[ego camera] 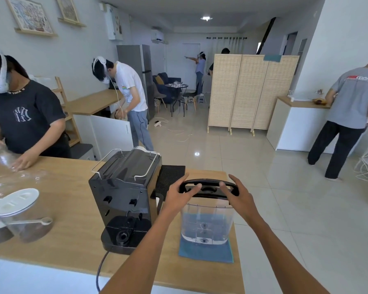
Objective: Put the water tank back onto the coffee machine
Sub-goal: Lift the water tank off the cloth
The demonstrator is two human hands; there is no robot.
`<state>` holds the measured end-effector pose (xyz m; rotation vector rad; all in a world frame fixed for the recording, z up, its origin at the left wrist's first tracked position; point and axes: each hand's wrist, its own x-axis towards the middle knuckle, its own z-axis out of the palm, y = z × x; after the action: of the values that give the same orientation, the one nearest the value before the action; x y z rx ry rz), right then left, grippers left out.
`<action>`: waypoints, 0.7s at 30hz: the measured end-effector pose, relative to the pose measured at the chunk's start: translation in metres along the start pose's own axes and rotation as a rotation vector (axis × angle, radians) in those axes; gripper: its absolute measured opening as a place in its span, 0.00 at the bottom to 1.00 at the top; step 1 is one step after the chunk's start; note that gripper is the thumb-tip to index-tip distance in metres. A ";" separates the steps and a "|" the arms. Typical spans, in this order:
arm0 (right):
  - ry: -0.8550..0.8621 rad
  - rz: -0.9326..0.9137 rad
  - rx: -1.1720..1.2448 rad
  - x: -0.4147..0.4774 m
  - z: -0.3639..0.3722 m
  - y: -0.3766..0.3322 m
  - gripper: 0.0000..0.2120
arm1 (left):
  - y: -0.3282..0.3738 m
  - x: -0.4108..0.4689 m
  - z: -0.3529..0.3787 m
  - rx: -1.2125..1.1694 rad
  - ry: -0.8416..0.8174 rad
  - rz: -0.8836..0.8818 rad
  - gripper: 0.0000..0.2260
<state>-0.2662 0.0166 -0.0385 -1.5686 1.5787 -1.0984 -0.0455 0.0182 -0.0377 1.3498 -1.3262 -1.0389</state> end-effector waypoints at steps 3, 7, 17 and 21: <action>0.031 0.017 0.032 0.000 0.002 -0.002 0.43 | 0.003 0.001 0.004 -0.012 0.064 -0.001 0.28; 0.077 0.031 0.076 -0.002 0.006 -0.006 0.31 | 0.004 0.001 0.007 -0.025 0.111 0.001 0.23; -0.044 -0.015 0.045 -0.010 -0.002 0.007 0.31 | -0.011 -0.002 0.002 -0.020 -0.010 -0.029 0.25; -0.120 -0.059 -0.044 -0.015 -0.002 0.019 0.35 | -0.021 -0.008 -0.006 0.114 -0.126 0.014 0.30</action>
<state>-0.2755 0.0308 -0.0567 -1.6880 1.4950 -0.9873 -0.0355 0.0263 -0.0578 1.3756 -1.5059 -1.0666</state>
